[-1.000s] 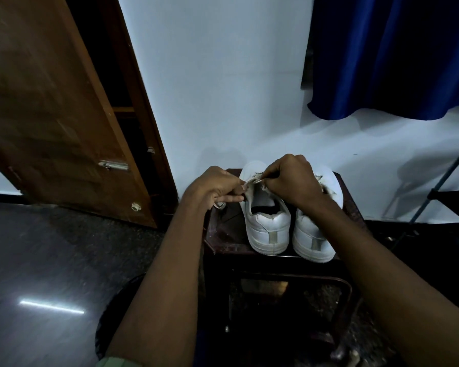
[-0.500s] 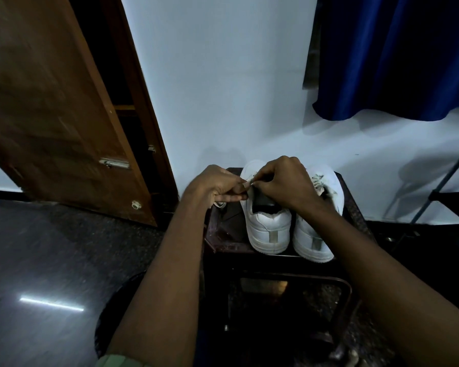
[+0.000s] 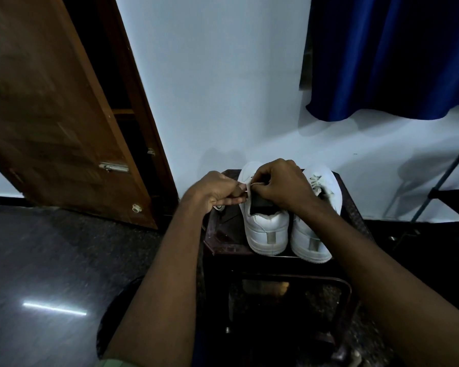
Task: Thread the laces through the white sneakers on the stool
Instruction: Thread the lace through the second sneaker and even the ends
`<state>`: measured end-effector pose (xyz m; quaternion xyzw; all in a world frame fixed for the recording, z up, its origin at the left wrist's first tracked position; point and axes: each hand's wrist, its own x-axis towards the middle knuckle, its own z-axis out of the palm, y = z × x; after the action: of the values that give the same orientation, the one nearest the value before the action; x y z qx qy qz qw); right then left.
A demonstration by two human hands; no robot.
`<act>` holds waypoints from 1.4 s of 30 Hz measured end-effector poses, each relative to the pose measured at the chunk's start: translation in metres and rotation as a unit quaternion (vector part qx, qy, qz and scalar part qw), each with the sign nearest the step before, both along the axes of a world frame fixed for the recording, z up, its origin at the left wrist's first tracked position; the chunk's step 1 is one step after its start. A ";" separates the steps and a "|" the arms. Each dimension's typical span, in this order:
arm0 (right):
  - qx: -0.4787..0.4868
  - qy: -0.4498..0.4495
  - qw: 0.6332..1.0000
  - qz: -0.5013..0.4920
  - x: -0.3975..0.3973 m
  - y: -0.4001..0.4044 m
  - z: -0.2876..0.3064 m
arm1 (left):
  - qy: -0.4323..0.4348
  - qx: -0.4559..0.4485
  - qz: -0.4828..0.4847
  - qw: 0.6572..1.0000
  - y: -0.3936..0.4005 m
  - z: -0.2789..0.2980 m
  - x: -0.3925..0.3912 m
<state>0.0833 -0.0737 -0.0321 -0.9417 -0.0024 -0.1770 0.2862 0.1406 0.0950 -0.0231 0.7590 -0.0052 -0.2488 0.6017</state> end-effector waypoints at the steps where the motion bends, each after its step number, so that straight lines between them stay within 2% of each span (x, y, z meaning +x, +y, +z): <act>1: -0.009 0.002 1.000 0.000 0.000 0.000 0.000 | -0.010 0.008 0.004 1.000 -0.002 0.000 0.000; 5: -0.044 0.002 0.999 -0.022 -0.001 0.000 -0.001 | -0.037 0.025 0.016 0.999 0.002 0.007 0.002; 7: -0.043 -0.009 0.998 -0.041 0.000 -0.003 -0.001 | -0.037 0.000 0.031 0.999 0.010 0.012 0.006; 10: -0.014 -0.014 0.997 -0.075 0.000 -0.005 0.000 | -0.003 -0.122 0.056 0.991 0.017 0.018 0.011; 13: 0.024 -0.041 0.992 -0.117 0.000 -0.006 0.002 | 0.059 -0.311 0.062 0.947 0.010 0.021 0.008; 15: 0.047 -0.073 0.984 -0.156 0.000 -0.010 0.004 | 0.048 -0.348 0.094 0.932 0.001 0.019 0.009; 16: 0.060 -0.089 0.979 -0.173 0.001 -0.012 0.005 | -0.013 -0.293 0.112 0.949 -0.001 0.017 0.011; 17: 0.077 -0.105 0.973 -0.189 0.002 -0.014 0.006 | -0.110 -0.188 0.122 0.968 -0.002 0.015 0.014; 18: 0.102 -0.113 0.967 -0.204 0.002 -0.016 0.007 | -0.218 -0.053 0.115 0.968 -0.001 0.013 0.018; 19: 0.134 -0.118 0.961 -0.213 0.002 -0.017 0.009 | -0.312 0.078 0.097 0.942 0.000 0.010 0.019; 20: 0.174 -0.114 0.954 -0.216 0.002 -0.018 0.011 | -0.365 0.184 0.073 0.910 0.001 0.007 0.020; 22: 0.260 -0.094 0.938 -0.210 0.000 -0.021 0.014 | -0.388 0.301 0.034 0.870 0.000 -0.001 0.020; 25: 0.337 -0.088 0.920 -0.179 -0.003 -0.026 0.017 | -0.369 0.373 -0.002 0.851 -0.002 -0.007 0.021; 27: 0.356 -0.099 0.917 -0.149 -0.003 -0.030 0.017 | -0.396 0.325 -0.007 0.859 -0.003 -0.004 0.020; 29: 0.350 -0.107 0.923 -0.121 -0.002 -0.031 0.017 | -0.417 0.167 0.020 0.893 -0.006 0.004 0.011; 31: 0.335 -0.110 0.930 -0.101 -0.001 -0.032 0.017 | -0.340 -0.068 0.091 0.933 -0.010 0.014 0.003; 32: 0.326 -0.105 0.934 -0.098 -0.002 -0.031 0.018 | -0.285 -0.155 0.122 0.938 -0.011 0.018 0.000; 33: 0.316 -0.097 0.938 -0.099 -0.003 -0.030 0.017 | -0.246 -0.203 0.142 0.937 -0.010 0.020 0.001; 34: 0.311 -0.090 0.941 -0.100 -0.003 -0.029 0.017 | -0.245 -0.192 0.149 0.939 -0.008 0.020 0.003; 35: 0.312 -0.084 0.941 -0.099 -0.002 -0.029 0.016 | -0.280 -0.119 0.145 0.941 -0.006 0.017 0.007; 37: 0.318 -0.075 0.941 -0.091 -0.002 -0.028 0.015 | -0.353 0.115 0.111 0.922 0.000 0.008 0.013; 38: 0.324 -0.069 0.940 -0.081 -0.001 -0.028 0.015 | -0.355 0.204 0.080 0.909 0.002 0.005 0.014; 40: 0.334 -0.058 0.939 -0.058 -0.001 -0.026 0.013 | -0.330 0.306 -0.009 0.893 0.001 0.000 0.015; 42: 0.335 -0.047 0.940 -0.031 0.001 -0.022 0.012 | -0.306 0.370 -0.058 0.876 -0.001 0.001 0.012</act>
<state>0.0839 -0.0961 -0.0201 -0.7813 0.0730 -0.2202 0.5794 0.1530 0.0943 -0.0222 0.9626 -0.1407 -0.0227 0.2303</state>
